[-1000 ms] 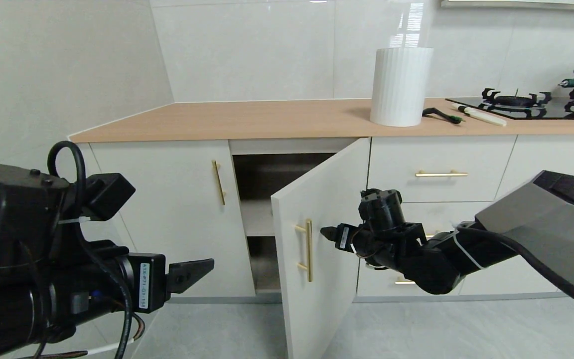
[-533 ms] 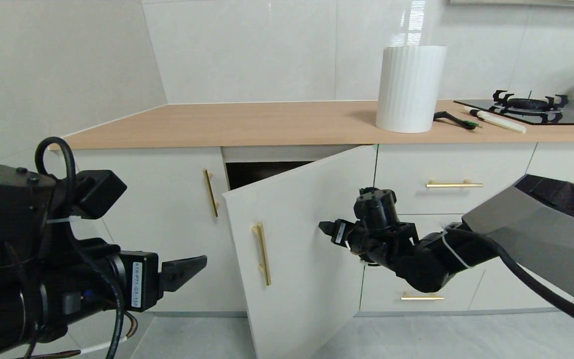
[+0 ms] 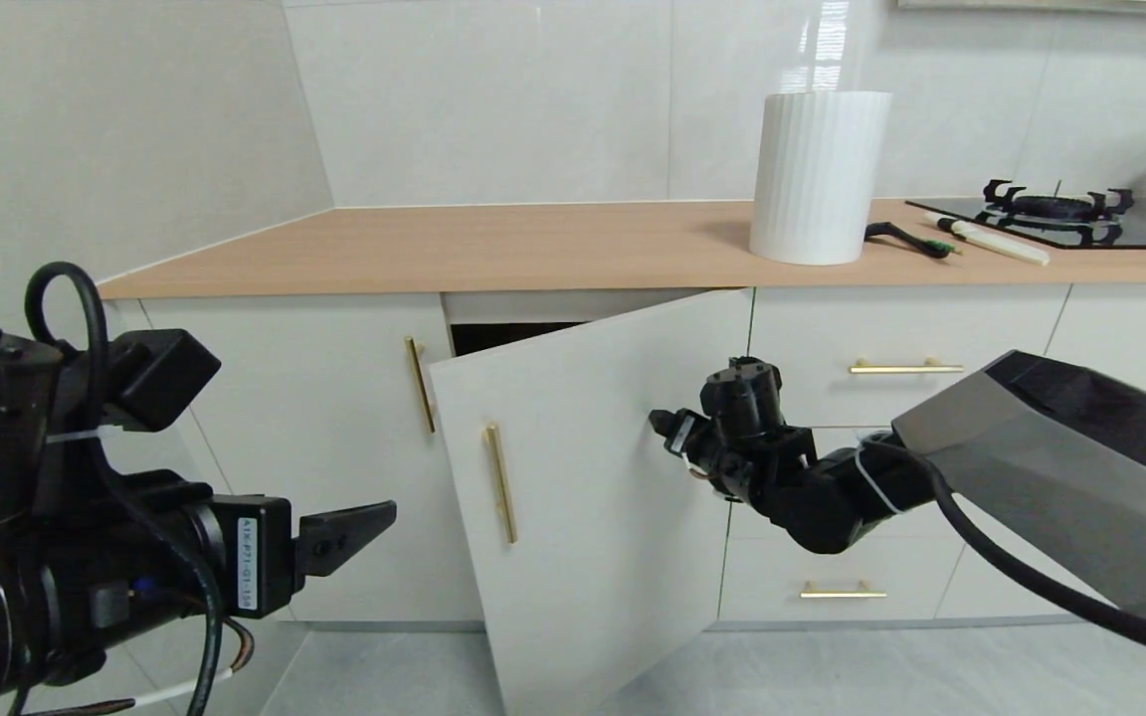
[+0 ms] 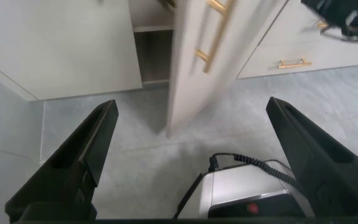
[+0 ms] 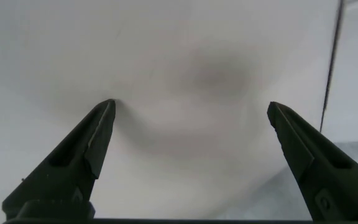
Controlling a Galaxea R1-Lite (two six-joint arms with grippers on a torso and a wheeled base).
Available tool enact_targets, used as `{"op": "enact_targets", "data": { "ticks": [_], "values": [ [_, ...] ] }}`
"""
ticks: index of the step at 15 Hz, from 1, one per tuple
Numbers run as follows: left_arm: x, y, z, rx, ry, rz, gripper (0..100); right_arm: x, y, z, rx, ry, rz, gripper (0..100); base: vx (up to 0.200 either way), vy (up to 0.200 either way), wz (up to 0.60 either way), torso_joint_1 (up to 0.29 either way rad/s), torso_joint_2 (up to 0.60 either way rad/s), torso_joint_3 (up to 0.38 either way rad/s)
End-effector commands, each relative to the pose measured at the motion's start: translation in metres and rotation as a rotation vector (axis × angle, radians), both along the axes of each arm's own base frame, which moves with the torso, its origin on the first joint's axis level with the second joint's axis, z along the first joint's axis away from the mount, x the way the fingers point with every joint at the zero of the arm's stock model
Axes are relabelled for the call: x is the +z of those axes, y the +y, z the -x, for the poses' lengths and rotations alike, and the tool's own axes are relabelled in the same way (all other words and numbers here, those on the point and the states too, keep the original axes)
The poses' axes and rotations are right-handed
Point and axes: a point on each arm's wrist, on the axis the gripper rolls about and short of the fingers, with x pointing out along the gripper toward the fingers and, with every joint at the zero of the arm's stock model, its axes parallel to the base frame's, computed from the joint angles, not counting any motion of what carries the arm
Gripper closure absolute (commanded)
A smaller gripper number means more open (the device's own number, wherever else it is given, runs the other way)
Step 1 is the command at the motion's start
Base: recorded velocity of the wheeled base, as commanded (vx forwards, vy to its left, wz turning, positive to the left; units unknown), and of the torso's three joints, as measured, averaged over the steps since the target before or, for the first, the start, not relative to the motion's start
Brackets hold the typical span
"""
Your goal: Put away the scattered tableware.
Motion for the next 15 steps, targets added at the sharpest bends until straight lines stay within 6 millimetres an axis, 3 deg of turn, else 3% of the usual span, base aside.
{"op": "enact_targets", "data": {
  "ticks": [1, 15],
  "values": [
    [0.0, 0.0, 0.0, 0.001, 0.0, 0.0, 0, -0.005, 0.0, -0.007, -0.014, -0.001, -0.007, 0, 0.0, 0.0, 0.0, 0.0, 0.0, 0.0],
    [-0.001, 0.0, -0.001, -0.003, 0.005, 0.0, 0, -0.028, 0.034, -0.031, -0.077, -0.043, -0.028, 0, 0.0, 0.0, 0.0, 0.0, 0.0, 0.0]
  ]
}}
